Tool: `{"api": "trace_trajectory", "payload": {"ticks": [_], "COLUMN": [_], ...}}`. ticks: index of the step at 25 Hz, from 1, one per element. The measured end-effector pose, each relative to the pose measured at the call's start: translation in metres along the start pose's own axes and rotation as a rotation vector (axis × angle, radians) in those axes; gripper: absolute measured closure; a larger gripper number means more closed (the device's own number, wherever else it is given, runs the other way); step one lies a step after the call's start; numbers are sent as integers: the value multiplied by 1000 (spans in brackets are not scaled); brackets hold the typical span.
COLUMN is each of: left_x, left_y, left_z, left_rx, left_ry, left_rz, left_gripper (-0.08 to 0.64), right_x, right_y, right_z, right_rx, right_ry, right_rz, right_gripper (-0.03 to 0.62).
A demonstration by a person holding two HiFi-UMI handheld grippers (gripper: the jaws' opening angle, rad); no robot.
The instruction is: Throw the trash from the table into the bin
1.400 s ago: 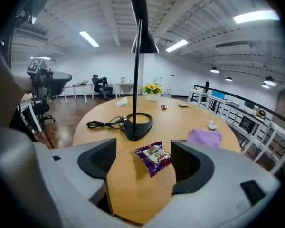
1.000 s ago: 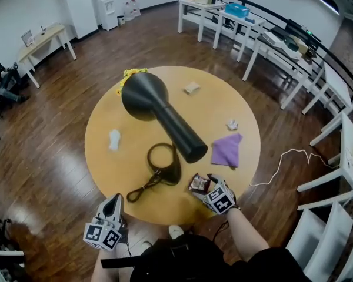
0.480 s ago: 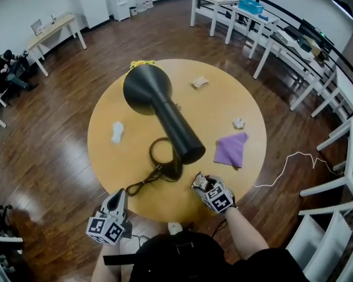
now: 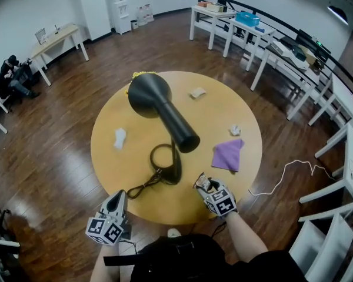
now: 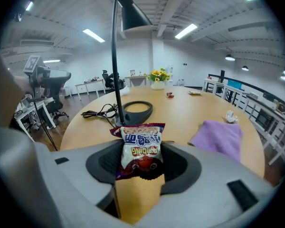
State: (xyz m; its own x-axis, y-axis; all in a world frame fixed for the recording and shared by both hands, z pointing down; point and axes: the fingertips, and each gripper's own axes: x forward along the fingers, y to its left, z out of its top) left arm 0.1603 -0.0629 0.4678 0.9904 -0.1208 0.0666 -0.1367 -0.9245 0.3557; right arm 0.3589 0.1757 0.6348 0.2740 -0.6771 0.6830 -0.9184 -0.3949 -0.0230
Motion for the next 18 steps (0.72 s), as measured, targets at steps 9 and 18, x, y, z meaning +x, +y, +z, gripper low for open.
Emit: {"api": "trace_trajectory", "payload": {"ticks": [9,18], "left_x": [-42,-172], "left_y": [-2,56], "left_z": [25,71], "left_rx": [5,38], "left_ry": [-66,-200], "left_rz": [-49,100], "left_gripper": [559,559], "right_x": [-80,-100], "right_y": [34,146], "right_z": [71,148], "right_rx": [139,91], "right_ry": [-331,-526], "right_rz": [-66,23], "right_gripper": [373,373]}}
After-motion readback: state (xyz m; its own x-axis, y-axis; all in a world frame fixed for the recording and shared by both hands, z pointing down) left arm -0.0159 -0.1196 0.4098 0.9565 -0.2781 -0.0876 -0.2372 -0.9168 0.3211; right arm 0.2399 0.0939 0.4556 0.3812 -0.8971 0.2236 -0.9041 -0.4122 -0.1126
